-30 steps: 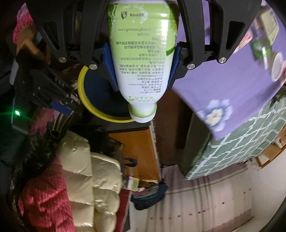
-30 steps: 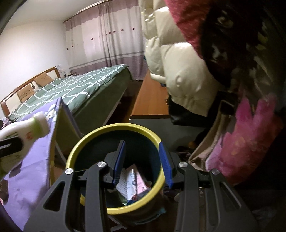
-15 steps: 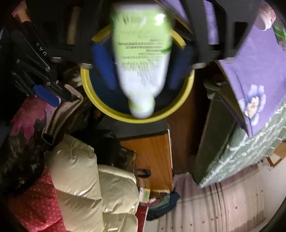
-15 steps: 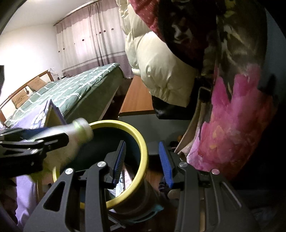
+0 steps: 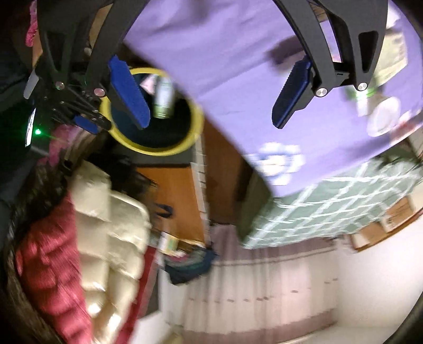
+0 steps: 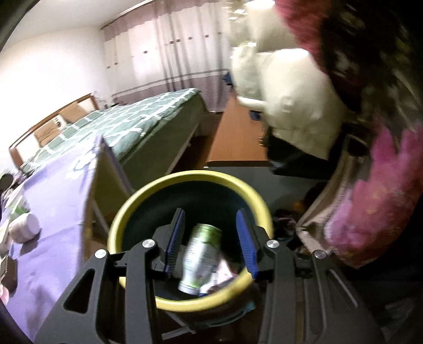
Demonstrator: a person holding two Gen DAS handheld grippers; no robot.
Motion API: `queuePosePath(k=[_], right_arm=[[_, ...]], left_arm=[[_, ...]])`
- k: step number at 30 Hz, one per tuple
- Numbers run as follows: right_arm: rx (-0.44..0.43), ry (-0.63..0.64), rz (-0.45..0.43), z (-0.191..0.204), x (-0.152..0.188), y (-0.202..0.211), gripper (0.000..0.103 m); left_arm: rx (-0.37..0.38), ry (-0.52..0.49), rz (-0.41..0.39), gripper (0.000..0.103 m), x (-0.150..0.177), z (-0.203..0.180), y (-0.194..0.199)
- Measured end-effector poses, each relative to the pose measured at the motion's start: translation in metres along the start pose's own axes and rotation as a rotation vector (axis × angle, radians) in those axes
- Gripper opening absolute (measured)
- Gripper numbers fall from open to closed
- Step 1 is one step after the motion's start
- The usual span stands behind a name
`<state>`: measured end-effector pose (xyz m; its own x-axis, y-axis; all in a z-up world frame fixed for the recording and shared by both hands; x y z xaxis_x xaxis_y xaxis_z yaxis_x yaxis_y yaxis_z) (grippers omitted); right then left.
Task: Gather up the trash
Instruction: 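Carry the milk bottle over the bin and release it with the left gripper, then grasp the white tissue with the right gripper and lift it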
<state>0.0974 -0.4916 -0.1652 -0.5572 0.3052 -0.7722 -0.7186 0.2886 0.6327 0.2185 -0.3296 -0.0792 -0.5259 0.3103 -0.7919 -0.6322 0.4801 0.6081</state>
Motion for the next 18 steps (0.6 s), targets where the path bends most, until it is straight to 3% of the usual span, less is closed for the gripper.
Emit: queuePosePath(k=[10,18], right_arm=[[-0.187,0.162,0.025,0.121,-0.002,0.006,0.04],[-0.386,0.35,0.06,0.25,0.022,0.028,0.04]], left_arm=[[-0.323,0.219,-0.116,0.094,0.046,0.173,0.121],[-0.497,0.345,-0.134,0.095,0.098,0.265,0.182]])
Point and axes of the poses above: each gripper's, at about its wrist camera, not at the fingertips, and y roughly against the way its jaws point, z to its left, x to its underside, the point moved 7 cm from there along -y, roughly the way its jaws point, and after that the axes turned 3 degrees about y, right-handed, at the moved point
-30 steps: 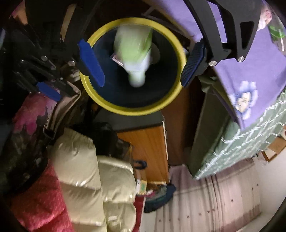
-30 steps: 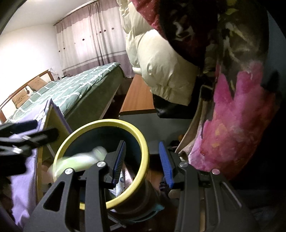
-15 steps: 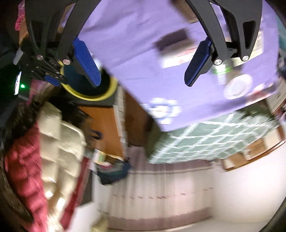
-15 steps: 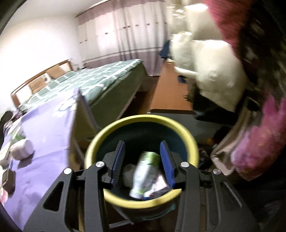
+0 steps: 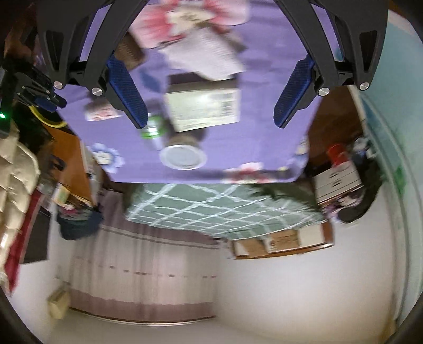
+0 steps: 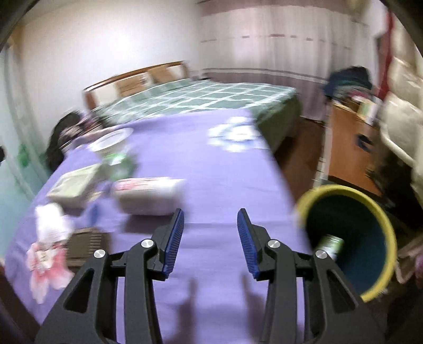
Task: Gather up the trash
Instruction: 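Grasp the white tissue with the right gripper and lift it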
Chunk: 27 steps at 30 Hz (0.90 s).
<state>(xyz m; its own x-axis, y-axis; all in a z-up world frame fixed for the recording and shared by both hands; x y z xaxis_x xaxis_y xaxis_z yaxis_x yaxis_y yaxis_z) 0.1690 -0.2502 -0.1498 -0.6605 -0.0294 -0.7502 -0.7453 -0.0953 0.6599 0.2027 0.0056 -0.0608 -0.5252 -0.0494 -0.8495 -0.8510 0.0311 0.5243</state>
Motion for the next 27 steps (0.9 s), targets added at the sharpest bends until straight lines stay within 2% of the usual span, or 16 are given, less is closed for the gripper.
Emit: queuePosePath(k=[4,7,13,15,19,27], right_arm=[[-0.111,0.097,0.007,0.07,-0.01,-0.005,0.04],[-0.192,0.154,0.0,0.118,-0.016,-0.003,0.045],[-0.341,0.273,0.057,0.201,-0.011,-0.018,0.046],[-0.36,0.314,0.087,0.223,-0.007,-0.027,0.047],[-0.366,0.377,0.15,0.251,0.002,-0.048,0.056],[-0.373,0.398,0.238,0.268,0.019,-0.076,0.058]], left_arm=[[-0.08,0.078,0.006,0.095,0.008,0.052,-0.003],[-0.102,0.128,0.018,0.095,0.015,0.077,-0.002],[-0.134,0.147,0.009,0.095,0.019,0.107,0.003],[-0.133,0.151,0.01,0.095,0.019,0.107,0.003],[-0.132,0.15,0.018,0.095,0.022,0.108,0.0],[-0.122,0.152,0.029,0.095,0.026,0.107,-0.002]])
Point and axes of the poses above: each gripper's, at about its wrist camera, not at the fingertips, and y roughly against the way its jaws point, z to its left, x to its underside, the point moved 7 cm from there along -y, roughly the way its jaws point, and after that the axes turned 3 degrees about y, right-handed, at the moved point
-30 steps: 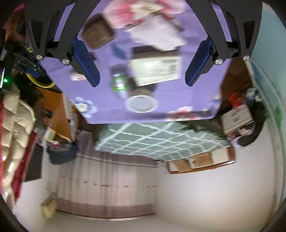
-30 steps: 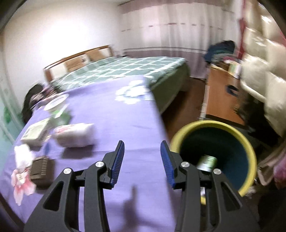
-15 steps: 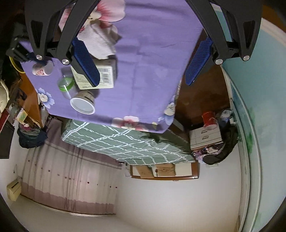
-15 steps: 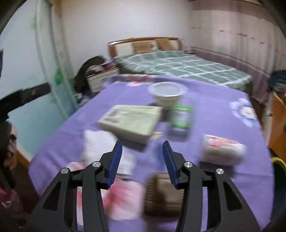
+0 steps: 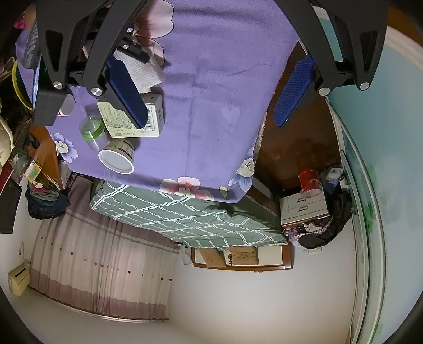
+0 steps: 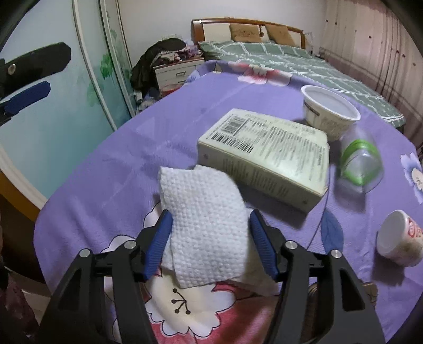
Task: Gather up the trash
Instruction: 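Grasp the white tissue with the right gripper and lift it, then carry the tissue to the bin and release it with the right gripper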
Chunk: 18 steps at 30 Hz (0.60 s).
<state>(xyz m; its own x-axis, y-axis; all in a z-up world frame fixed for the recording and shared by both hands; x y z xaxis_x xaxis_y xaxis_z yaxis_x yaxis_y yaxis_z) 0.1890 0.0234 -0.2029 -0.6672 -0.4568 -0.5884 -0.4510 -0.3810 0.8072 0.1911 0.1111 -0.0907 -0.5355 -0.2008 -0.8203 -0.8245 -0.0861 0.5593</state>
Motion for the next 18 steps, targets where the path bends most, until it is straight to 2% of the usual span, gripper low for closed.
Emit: queuePosePath(k=[2,4,7,12,18], right_arm=[[0.0,-0.001,0.002,0.0,0.001,0.0,0.052],[-0.012,-0.002,-0.003,0.0,0.002,0.003,0.035],[-0.049,-0.004,-0.008,0.005,0.004,0.006,0.018],[-0.072,-0.019,-0.025,0.005,0.006,0.014,0.014],[-0.063,-0.069,-0.098,-0.014,0.004,0.046,0.014]], left_arm=[[0.002,-0.001,0.005,0.095,0.001,-0.003,-0.002],[0.004,-0.005,0.01,0.095,0.003,-0.005,-0.004],[0.008,-0.012,0.016,0.095,0.005,-0.01,-0.006],[0.013,-0.028,0.014,0.095,0.006,-0.019,-0.006],[0.018,-0.038,0.015,0.095,0.006,-0.028,-0.006]])
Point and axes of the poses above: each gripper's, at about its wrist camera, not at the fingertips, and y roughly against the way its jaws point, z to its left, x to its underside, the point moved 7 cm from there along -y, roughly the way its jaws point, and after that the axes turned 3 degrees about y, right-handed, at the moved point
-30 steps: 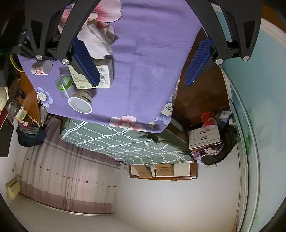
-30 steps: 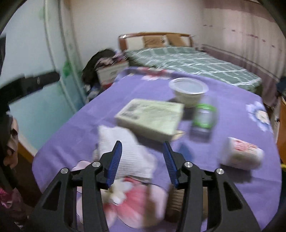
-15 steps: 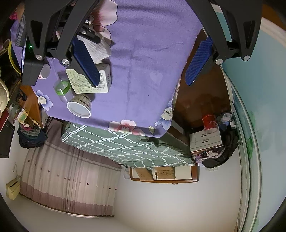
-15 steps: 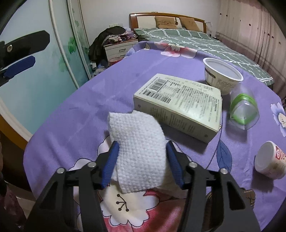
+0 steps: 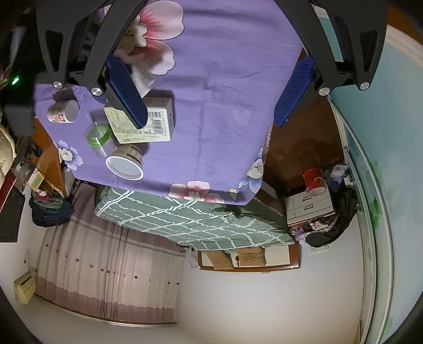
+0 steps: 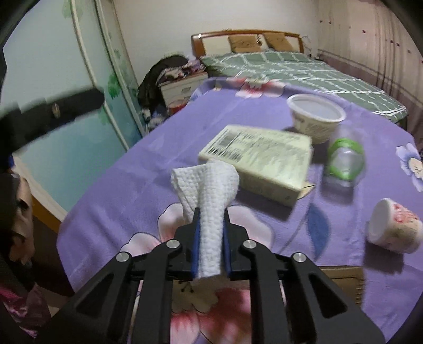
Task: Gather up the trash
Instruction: 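Carry the tissue to the bin and release it with the right gripper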
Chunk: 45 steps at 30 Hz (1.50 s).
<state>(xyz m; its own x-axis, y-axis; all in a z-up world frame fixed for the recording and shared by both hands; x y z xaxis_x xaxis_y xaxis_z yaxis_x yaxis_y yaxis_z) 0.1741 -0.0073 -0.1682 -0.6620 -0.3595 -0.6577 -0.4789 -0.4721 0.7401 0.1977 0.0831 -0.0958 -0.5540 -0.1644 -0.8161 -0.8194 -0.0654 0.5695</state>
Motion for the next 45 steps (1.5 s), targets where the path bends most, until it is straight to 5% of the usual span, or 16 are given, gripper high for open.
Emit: queuePosePath(k=[6,16,34,40,45], right_arm=[[0.042,-0.057,-0.073,-0.031,-0.004,0.038,0.014],[0.229,-0.211,-0.144,-0.131,0.026,0.1,0.014],[0.63,-0.629,-0.179,-0.332,0.155,0.197,0.017],[0.695,-0.683,-0.162,-0.357,0.184,0.207,0.032],[0.701,-0.69,-0.173,-0.36,0.186,0.21,0.035]], left_arm=[[0.021,-0.028,0.006,0.095,0.002,-0.016,0.001],[0.12,-0.103,0.06,0.095,0.025,-0.074,-0.006],[0.33,-0.329,0.213,0.095,0.092,-0.214,-0.012],[0.352,-0.357,0.257,0.095,0.104,-0.234,-0.02],[0.365,-0.385,0.278,0.095,0.111,-0.245,-0.026]])
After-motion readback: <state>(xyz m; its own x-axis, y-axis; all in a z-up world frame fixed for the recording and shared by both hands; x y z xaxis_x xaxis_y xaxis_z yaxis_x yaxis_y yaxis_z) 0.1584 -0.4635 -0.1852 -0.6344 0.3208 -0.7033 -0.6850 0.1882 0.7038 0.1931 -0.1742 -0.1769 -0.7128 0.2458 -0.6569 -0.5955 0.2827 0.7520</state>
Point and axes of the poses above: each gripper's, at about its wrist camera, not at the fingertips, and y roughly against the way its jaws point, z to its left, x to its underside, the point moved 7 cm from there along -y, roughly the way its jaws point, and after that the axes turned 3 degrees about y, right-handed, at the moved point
